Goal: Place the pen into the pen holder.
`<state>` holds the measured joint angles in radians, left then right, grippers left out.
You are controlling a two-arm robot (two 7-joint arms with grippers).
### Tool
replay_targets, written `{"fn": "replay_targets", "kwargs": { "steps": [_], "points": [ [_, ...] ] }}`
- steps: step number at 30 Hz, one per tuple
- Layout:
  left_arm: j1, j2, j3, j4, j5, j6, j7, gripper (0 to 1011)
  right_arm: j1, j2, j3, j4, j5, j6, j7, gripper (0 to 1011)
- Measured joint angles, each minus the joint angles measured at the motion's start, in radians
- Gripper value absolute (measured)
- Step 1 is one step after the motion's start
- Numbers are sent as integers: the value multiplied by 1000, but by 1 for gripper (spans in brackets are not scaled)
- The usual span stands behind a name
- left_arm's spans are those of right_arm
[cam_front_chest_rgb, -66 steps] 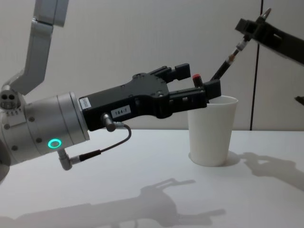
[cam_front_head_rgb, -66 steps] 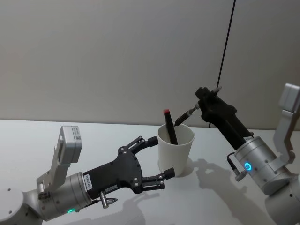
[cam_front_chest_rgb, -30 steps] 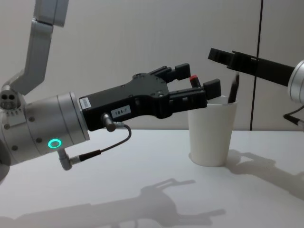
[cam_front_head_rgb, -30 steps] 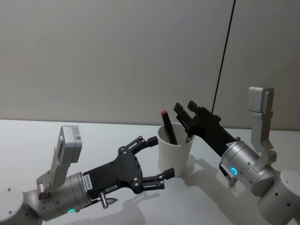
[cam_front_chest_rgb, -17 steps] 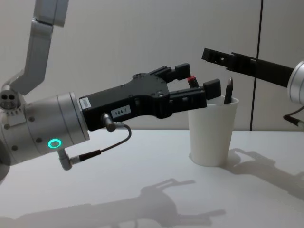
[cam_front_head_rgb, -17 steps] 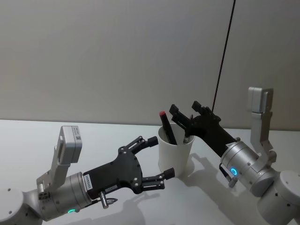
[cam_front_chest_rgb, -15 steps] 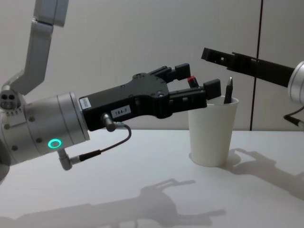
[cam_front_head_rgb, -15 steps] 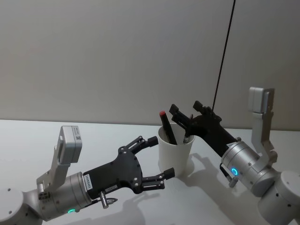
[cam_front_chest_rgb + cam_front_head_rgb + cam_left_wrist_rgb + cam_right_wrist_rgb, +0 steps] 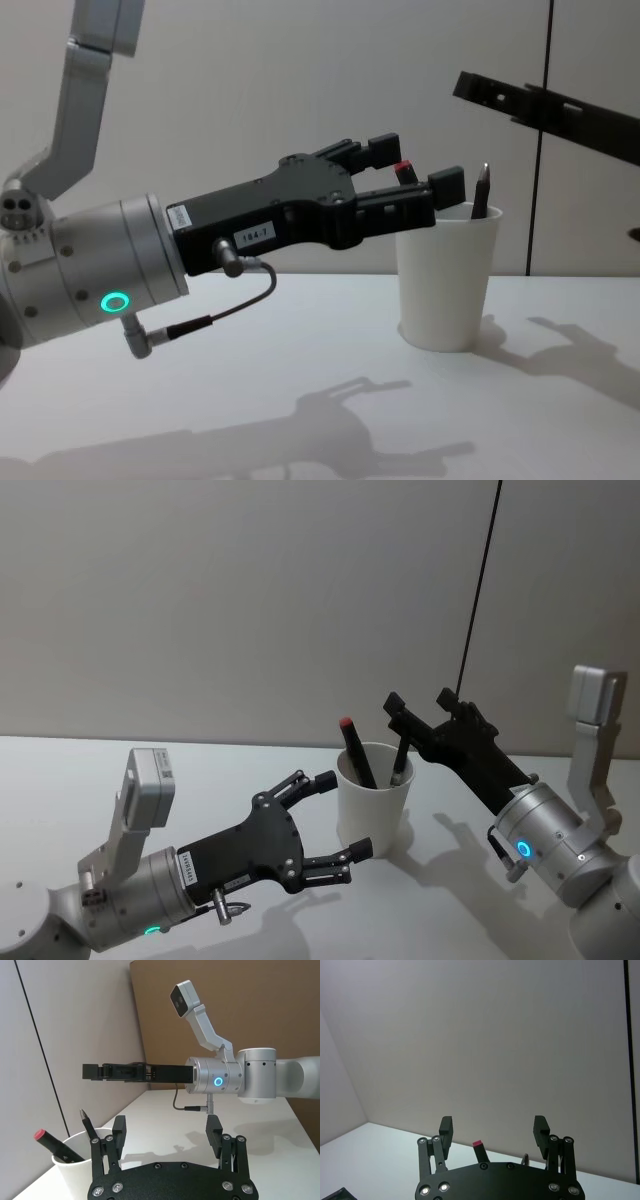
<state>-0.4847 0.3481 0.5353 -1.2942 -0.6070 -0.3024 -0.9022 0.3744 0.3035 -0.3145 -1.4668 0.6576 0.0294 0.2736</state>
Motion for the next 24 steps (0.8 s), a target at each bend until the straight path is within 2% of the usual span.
{"fn": "replay_targets", "kwargs": {
  "steps": [5,10,24],
  "points": [
    [0,0,0,-1,1,0,3,1003,-4,0,0,-3,-1,0,-2,1001],
    [9,1,-2,-12,14,10,33,1003,-22,2,4,-17,-18,0,-12,1001],
    [56,7,-18,-76,92,71,202,1003,-150,13,35,-116,-142,1,-80,1001]
  ]
}}
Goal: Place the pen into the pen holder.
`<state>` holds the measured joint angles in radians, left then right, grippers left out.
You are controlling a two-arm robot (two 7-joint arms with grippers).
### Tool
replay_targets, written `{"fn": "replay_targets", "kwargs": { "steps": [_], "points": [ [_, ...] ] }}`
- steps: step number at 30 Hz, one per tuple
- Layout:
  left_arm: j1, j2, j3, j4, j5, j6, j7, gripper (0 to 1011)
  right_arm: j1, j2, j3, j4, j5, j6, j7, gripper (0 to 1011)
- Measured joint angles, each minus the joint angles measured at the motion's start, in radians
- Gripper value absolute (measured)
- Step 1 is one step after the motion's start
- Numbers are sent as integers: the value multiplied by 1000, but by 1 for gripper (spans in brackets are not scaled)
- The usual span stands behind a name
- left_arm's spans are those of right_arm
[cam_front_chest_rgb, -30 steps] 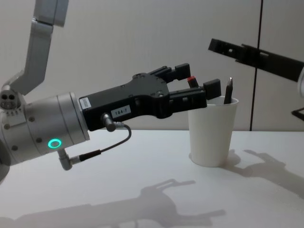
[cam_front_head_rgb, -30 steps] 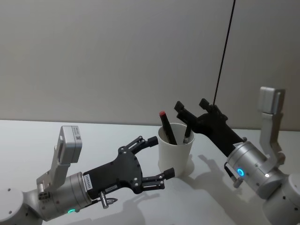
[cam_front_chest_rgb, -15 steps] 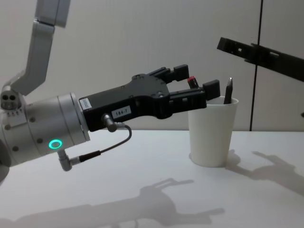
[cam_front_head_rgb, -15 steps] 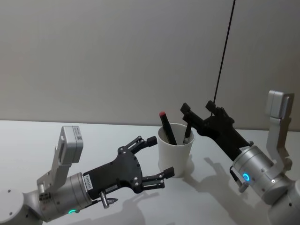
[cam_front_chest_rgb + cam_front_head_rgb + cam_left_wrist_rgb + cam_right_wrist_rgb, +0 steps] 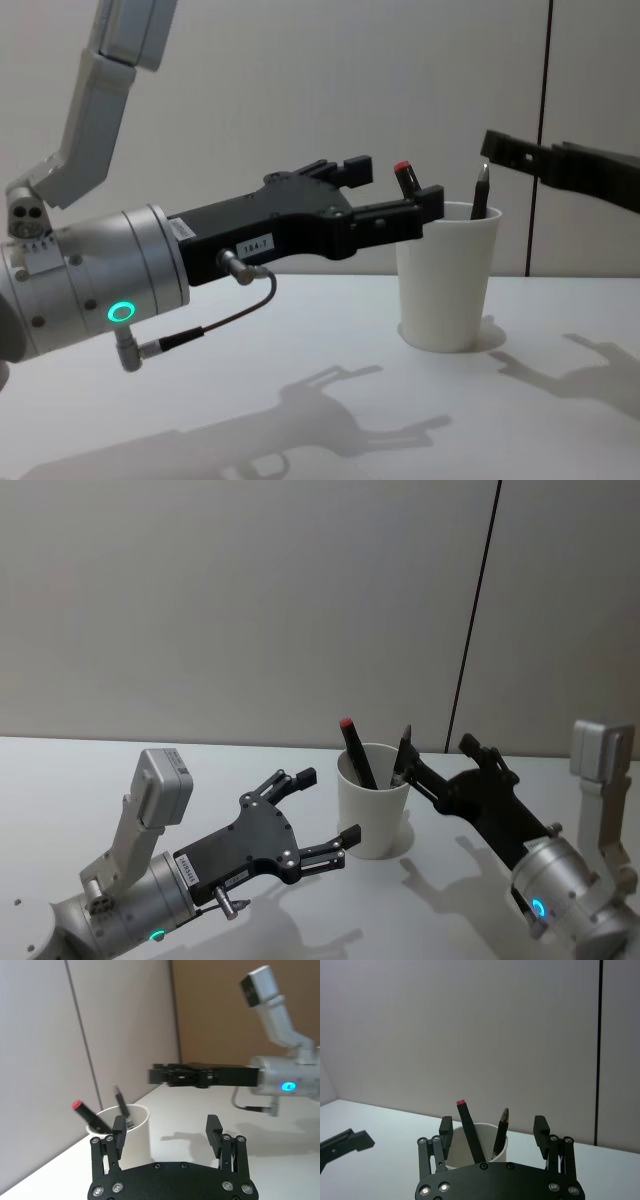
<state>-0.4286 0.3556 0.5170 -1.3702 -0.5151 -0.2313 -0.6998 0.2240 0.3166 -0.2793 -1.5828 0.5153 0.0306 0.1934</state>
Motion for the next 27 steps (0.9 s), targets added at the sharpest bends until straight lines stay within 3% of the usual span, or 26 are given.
{"fn": "replay_targets", "kwargs": {
  "steps": [14,27],
  "points": [
    [53,8,-18,-71,87,69,192,1003,-138,12,32,-106,-132,2,-74,1001],
    [100,14,-33,-134,165,129,361,1003,-231,20,52,-178,-220,3,-123,1001]
  ]
}}
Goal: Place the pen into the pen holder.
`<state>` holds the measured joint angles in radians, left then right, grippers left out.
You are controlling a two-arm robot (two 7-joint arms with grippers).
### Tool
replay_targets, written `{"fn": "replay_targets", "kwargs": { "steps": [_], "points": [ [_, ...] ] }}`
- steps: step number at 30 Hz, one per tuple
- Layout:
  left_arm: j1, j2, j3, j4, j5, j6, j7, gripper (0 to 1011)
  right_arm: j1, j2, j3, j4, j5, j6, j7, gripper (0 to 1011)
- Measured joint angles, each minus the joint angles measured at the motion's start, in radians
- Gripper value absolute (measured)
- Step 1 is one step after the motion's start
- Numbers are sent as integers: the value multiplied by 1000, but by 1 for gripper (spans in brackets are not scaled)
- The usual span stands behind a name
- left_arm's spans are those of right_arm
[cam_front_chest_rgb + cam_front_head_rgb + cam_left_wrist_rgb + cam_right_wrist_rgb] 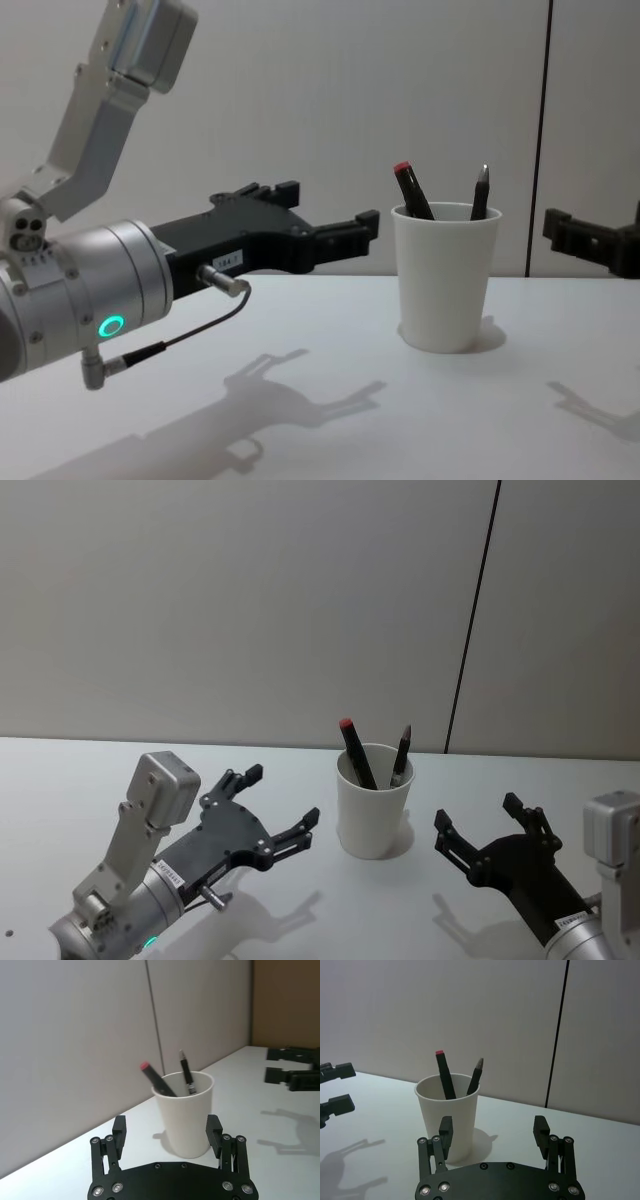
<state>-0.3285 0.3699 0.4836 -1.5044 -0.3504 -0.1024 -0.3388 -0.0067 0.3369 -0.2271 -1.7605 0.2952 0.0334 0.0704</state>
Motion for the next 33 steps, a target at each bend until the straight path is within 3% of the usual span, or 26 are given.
{"fn": "replay_targets", "kwargs": {
  "steps": [23,33],
  "points": [
    [81,11,-27,-108,132,103,290,1003,-8,1,1,-7,-8,1,-4,1001],
    [91,13,-30,-122,150,117,328,1003,-8,1,1,-6,-8,1,-4,1001]
  ]
}}
